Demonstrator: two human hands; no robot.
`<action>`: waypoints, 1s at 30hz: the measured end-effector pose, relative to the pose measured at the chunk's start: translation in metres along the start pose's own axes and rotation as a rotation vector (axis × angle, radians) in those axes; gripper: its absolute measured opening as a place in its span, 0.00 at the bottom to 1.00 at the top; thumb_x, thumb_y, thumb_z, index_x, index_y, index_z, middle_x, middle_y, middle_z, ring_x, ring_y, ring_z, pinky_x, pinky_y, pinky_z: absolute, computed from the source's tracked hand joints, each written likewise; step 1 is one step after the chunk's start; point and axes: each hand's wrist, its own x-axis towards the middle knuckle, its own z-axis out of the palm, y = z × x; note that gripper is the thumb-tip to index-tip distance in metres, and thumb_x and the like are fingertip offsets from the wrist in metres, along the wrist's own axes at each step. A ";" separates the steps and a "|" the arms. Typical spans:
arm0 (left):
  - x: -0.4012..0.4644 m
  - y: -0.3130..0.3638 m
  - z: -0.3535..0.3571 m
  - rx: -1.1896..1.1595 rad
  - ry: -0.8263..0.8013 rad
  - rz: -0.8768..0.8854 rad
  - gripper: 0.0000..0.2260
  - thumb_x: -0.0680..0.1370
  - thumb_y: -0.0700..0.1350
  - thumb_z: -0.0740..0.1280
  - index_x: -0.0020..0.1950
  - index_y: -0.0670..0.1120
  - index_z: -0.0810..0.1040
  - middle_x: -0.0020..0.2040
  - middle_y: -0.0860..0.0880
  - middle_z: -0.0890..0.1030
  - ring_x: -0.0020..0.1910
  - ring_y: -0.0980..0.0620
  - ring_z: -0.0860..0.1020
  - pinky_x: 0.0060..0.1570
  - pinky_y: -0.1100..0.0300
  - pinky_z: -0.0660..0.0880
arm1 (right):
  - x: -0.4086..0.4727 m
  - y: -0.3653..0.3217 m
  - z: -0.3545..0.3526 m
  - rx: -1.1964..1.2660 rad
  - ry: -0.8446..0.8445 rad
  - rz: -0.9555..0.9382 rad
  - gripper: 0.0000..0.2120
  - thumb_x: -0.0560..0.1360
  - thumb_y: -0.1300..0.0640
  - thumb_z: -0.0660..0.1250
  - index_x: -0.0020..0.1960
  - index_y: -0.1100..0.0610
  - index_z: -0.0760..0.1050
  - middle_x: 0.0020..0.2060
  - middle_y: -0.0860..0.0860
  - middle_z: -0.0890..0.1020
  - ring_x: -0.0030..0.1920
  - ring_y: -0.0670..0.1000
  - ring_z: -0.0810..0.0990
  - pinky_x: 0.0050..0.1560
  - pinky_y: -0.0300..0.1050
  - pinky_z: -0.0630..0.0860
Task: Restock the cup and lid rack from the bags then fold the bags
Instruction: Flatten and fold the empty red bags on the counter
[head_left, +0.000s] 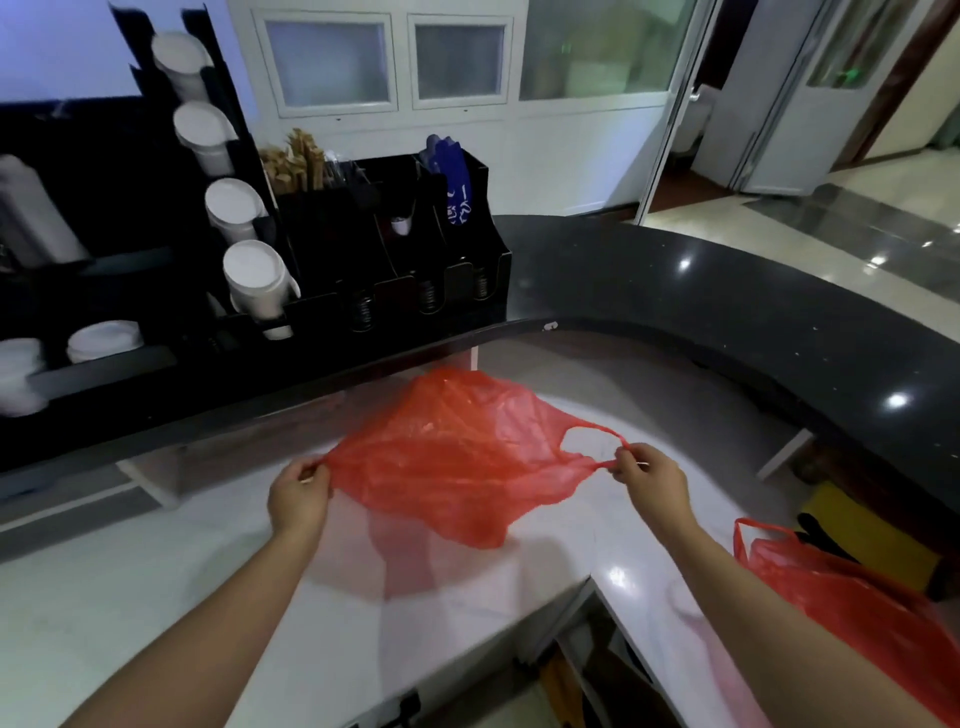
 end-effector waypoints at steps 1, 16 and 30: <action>0.004 0.000 -0.013 0.076 0.031 0.071 0.06 0.79 0.39 0.67 0.53 0.44 0.83 0.39 0.45 0.83 0.39 0.43 0.80 0.42 0.54 0.76 | 0.004 0.003 0.001 0.007 0.016 0.021 0.10 0.80 0.53 0.63 0.42 0.47 0.79 0.38 0.47 0.86 0.44 0.50 0.85 0.48 0.49 0.80; -0.085 -0.087 -0.074 0.015 -0.247 -0.117 0.11 0.80 0.34 0.65 0.51 0.48 0.83 0.46 0.46 0.86 0.43 0.47 0.85 0.44 0.57 0.80 | -0.044 0.098 0.022 -0.014 -0.253 0.187 0.07 0.81 0.57 0.66 0.48 0.56 0.82 0.41 0.53 0.86 0.39 0.51 0.86 0.46 0.53 0.83; -0.090 -0.087 -0.062 -0.245 -0.263 -0.455 0.04 0.80 0.35 0.69 0.53 0.38 0.82 0.44 0.40 0.83 0.40 0.46 0.80 0.44 0.54 0.78 | -0.068 0.094 -0.018 -0.101 -0.459 0.051 0.01 0.76 0.57 0.74 0.47 0.53 0.84 0.37 0.49 0.84 0.33 0.47 0.82 0.34 0.37 0.75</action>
